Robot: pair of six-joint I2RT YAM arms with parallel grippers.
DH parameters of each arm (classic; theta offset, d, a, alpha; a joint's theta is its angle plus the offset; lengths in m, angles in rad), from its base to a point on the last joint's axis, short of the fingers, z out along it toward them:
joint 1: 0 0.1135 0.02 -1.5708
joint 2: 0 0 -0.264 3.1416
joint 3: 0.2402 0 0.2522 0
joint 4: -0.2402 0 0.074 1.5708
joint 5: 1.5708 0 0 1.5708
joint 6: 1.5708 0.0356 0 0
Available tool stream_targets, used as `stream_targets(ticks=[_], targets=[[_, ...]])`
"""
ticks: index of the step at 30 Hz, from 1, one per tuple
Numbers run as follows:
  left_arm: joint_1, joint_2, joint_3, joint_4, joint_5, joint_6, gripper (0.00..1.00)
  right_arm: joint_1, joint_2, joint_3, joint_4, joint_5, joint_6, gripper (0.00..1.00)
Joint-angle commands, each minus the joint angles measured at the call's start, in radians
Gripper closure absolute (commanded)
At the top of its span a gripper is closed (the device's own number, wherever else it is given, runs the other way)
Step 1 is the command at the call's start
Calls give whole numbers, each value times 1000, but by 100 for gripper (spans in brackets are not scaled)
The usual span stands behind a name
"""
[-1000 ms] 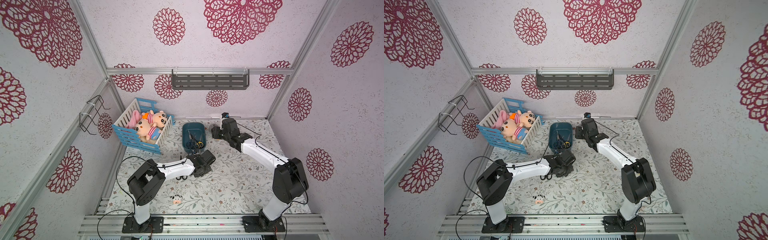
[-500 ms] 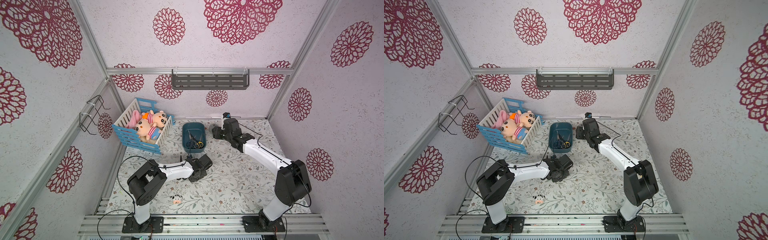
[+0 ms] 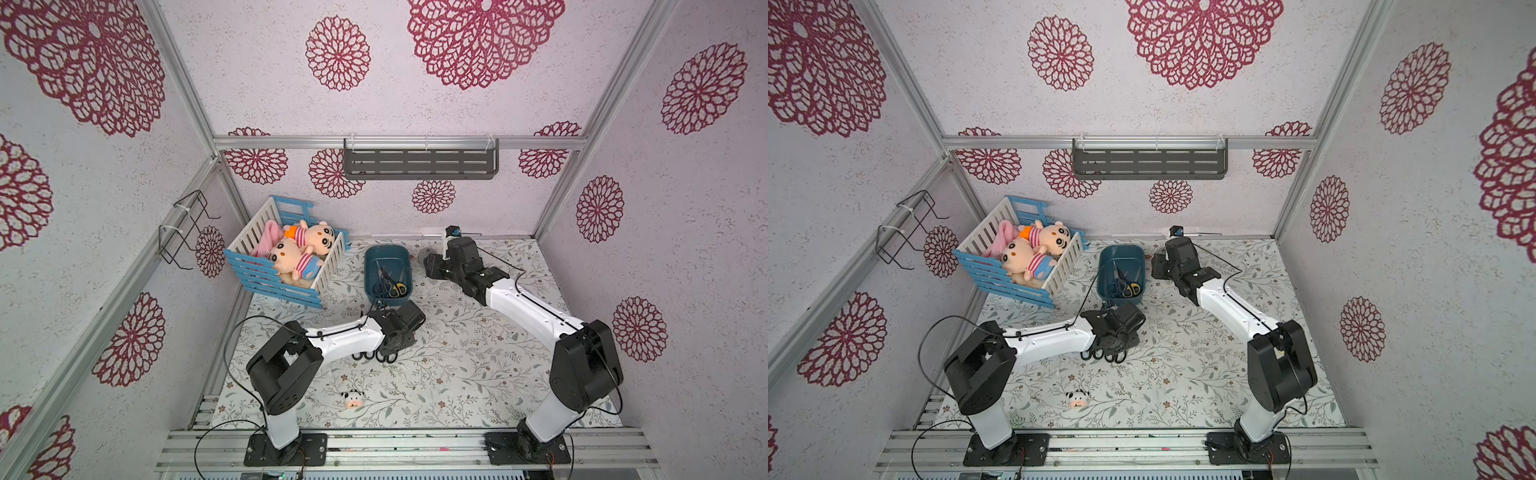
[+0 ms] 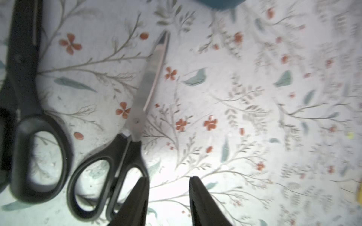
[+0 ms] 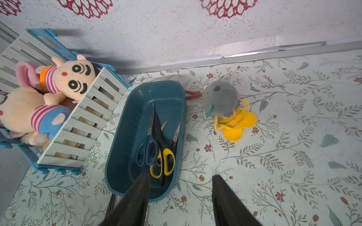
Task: Take the scissors out of the storage box
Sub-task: Place the scissors at the center of the board, then pick up the scissors from the storage box.
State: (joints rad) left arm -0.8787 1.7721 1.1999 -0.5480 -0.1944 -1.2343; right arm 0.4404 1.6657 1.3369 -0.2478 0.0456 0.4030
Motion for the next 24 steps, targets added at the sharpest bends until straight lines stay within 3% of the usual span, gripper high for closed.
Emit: stream_targets(ticks=[1, 5, 7, 12, 16, 24], targets=[[28, -101, 95, -43, -28, 93, 65, -2, -64, 2, 16, -19, -16, 44], [99, -146, 155, -82, -24, 155, 64, -2, -70, 2, 7, -10, -19, 43], [176, -143, 174, -81, -3, 208, 63, 0, -70, 3, -5, -10, -18, 43], [331, 10, 315, -85, 93, 371, 65, 23, -57, 3, -16, -28, -10, 43], [370, 173, 469, -125, 118, 448, 70, 38, -41, 1, -28, -14, 0, 43], [406, 397, 642, -167, 143, 429, 70, 38, -19, 38, -53, -22, 2, 43]])
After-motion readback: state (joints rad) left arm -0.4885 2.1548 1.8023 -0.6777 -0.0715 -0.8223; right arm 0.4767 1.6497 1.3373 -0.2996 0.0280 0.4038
